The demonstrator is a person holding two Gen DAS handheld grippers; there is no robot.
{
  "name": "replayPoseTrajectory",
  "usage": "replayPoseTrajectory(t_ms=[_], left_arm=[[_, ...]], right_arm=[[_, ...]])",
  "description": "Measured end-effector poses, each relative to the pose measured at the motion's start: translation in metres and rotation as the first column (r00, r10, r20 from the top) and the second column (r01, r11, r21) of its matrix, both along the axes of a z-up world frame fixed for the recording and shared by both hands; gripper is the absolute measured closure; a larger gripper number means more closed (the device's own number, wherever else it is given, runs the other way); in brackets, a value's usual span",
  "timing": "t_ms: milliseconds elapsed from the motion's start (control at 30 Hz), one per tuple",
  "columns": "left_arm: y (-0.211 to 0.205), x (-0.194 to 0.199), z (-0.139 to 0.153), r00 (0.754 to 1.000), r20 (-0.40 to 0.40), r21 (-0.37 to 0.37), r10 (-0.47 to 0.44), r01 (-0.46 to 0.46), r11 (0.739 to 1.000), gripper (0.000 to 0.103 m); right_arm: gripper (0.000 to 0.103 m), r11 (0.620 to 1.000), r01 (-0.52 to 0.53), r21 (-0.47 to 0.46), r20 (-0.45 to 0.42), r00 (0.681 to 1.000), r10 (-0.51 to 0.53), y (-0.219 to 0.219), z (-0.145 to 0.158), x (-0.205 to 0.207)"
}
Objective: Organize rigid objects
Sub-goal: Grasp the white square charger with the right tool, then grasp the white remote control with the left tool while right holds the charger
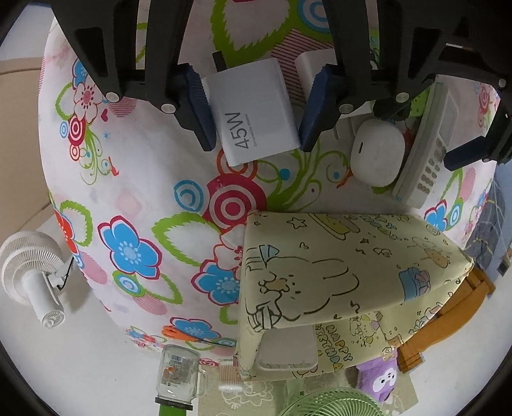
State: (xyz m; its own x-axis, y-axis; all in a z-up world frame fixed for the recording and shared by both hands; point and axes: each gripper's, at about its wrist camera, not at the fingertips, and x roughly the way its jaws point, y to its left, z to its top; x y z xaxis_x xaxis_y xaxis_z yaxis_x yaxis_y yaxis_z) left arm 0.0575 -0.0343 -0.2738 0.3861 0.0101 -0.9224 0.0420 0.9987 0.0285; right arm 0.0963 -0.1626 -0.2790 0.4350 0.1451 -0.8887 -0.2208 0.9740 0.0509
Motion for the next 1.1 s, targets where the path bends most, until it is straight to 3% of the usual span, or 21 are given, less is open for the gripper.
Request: replayPoseTrajectory(t_ms=[633, 1100], left_arm=[[0.031, 0.017, 0.003, 0.999, 0.006, -0.012, 0.043, -0.043, 0.999, 0.008], [0.06, 0.027, -0.011, 0.995, -0.029, -0.044, 0.09, -0.091, 0.995, 0.029]], right_arm=[[0.049, 0.999, -0.039, 0.007, 0.005, 0.999, 0.039, 0.028, 0.005, 0.02], [0.049, 0.999, -0.036, -0.029, 0.017, 0.999, 0.037, 0.038, -0.001, 0.027]])
